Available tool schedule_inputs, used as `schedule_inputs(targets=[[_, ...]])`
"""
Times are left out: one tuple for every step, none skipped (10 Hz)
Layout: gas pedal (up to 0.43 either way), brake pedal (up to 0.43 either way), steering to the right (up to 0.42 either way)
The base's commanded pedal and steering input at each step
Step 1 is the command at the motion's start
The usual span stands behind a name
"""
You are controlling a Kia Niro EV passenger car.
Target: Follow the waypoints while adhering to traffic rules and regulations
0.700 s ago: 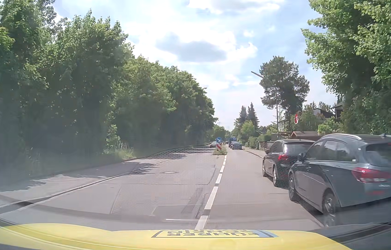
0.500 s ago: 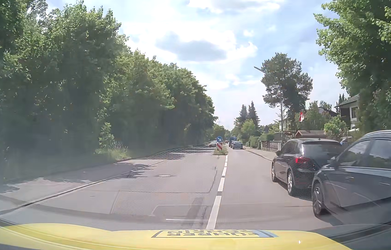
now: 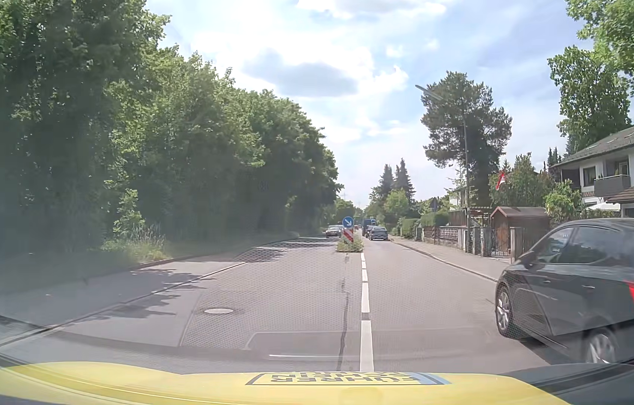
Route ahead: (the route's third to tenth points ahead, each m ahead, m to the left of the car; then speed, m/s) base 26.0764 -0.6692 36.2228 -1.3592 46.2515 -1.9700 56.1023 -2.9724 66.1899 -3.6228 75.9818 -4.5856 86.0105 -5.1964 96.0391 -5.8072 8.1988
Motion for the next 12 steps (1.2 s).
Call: schedule_inputs(targets=[[0.008, 0.000, 0.066], [0.008, 0.000, 0.076], [0.047, 0.000, 0.079], [0.059, 0.000, 0.083], [0.059, 0.000, 0.091], [0.059, 0.000, 0.095], [0.047, 0.000, 0.096], [0.020, 0.000, 0.094], [0.000, 0.000, 0.090], [0.000, 0.000, 0.082], [0.000, 0.000, 0.071], [0.000, 0.000, 0.053]])
